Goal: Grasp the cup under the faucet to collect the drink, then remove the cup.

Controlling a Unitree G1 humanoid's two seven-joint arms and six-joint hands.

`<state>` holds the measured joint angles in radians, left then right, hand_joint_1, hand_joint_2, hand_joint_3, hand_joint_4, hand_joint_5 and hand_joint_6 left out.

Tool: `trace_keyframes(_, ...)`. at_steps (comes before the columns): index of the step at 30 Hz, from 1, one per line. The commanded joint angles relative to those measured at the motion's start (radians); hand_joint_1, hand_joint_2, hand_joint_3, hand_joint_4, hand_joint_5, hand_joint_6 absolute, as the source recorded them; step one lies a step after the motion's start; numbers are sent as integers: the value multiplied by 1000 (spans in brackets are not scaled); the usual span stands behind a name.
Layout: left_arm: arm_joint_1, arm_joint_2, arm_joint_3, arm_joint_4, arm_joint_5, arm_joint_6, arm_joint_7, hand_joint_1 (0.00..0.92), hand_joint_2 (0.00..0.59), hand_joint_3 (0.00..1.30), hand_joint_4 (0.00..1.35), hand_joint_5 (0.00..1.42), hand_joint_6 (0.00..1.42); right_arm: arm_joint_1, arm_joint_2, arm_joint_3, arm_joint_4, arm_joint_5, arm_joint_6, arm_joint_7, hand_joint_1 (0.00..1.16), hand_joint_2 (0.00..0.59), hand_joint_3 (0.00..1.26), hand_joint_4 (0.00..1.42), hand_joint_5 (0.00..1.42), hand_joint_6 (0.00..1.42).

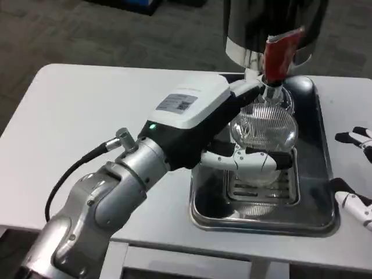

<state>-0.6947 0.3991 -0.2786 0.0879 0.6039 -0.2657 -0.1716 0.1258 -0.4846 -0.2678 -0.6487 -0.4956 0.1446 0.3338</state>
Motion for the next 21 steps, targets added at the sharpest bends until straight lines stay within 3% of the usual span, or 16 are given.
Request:
trace_keyframes(1,50,35,41,-84,-24,26,-37,204,98,185,216,427,643,15,-4,-8,3,11,-17,-14,393,421,165,54,75,113)
trace_keyframes(6,112,72,89,-190,-44,43,-66,196,111,263,264,468,677,16,0,-6,3,11,-21,-22,396,422,165,54,75,113)
trace_keyframes(15,172,105,197,-352,-118,72,-101,200,117,316,312,496,702,23,7,-6,-2,14,-14,-29,405,433,166,54,75,115)
trace_keyframes(21,191,119,237,-417,-143,85,-113,201,124,366,354,527,748,26,11,-6,-8,14,-9,-31,408,434,161,54,75,123)
